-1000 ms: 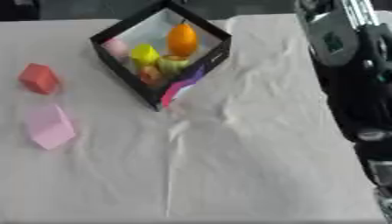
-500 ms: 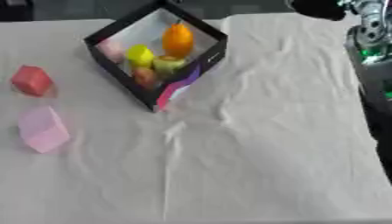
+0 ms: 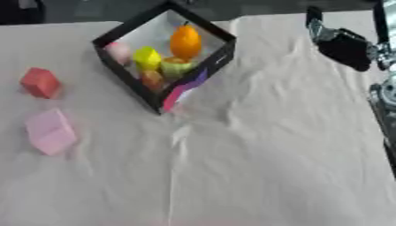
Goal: Pick up objects on the table and place them in the box.
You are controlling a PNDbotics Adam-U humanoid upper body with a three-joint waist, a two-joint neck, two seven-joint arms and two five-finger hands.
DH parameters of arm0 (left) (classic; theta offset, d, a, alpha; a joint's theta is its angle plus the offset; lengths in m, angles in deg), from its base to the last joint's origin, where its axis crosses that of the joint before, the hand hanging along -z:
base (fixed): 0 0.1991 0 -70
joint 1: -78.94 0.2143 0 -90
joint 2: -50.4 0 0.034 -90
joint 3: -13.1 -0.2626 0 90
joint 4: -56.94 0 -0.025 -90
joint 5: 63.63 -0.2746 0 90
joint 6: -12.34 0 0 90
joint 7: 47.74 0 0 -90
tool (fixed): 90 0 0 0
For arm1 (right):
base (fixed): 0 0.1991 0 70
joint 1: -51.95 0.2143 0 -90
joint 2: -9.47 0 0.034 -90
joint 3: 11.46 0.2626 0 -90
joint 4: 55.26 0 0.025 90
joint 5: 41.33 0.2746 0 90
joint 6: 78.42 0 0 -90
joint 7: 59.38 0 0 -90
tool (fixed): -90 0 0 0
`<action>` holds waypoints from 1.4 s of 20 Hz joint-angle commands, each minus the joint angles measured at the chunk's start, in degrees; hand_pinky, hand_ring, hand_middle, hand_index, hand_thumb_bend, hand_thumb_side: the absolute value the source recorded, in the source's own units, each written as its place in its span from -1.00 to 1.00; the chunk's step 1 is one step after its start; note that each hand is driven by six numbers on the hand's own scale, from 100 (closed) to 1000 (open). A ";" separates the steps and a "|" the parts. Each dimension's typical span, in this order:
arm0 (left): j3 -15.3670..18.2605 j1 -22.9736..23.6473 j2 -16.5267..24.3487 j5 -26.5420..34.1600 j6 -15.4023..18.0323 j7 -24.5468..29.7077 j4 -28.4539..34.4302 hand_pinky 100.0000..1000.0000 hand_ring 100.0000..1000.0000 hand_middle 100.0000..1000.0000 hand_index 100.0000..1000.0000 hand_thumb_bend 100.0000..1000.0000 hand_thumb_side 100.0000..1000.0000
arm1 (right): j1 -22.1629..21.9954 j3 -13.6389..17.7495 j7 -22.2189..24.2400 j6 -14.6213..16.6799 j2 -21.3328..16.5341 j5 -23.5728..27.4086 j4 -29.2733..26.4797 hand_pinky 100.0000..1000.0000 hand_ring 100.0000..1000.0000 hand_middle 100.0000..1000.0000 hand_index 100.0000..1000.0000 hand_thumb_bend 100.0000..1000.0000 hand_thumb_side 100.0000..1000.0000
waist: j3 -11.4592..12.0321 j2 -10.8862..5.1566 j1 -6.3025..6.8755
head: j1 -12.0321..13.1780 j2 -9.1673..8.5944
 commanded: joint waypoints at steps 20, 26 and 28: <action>-5.03 -6.09 0.64 -8.15 -18.07 20.23 0.63 0.74 0.71 0.46 0.63 0.40 -1.00 | -1.37 -0.93 -8.27 -3.74 -3.65 24.33 -0.64 0.63 0.51 0.54 0.70 -0.59 -0.20 | -0.29 -1.11 -0.08 | 1.56 0.15; -5.93 -8.10 -0.79 -5.85 -18.50 18.90 0.87 0.72 0.71 0.44 0.62 0.46 -0.96 | -1.74 -0.97 -8.64 -3.98 -3.46 24.35 0.03 0.62 0.50 0.53 0.70 -0.58 -0.20 | -0.23 -1.06 0.01 | 1.71 0.11; -6.86 -9.29 -1.24 -4.93 -18.35 18.78 0.88 0.72 0.71 0.44 0.62 0.47 -0.91 | -1.76 -1.00 -8.77 -3.95 -3.48 24.46 0.16 0.62 0.49 0.52 0.69 -0.59 -0.19 | -0.25 -1.09 0.07 | 1.73 0.19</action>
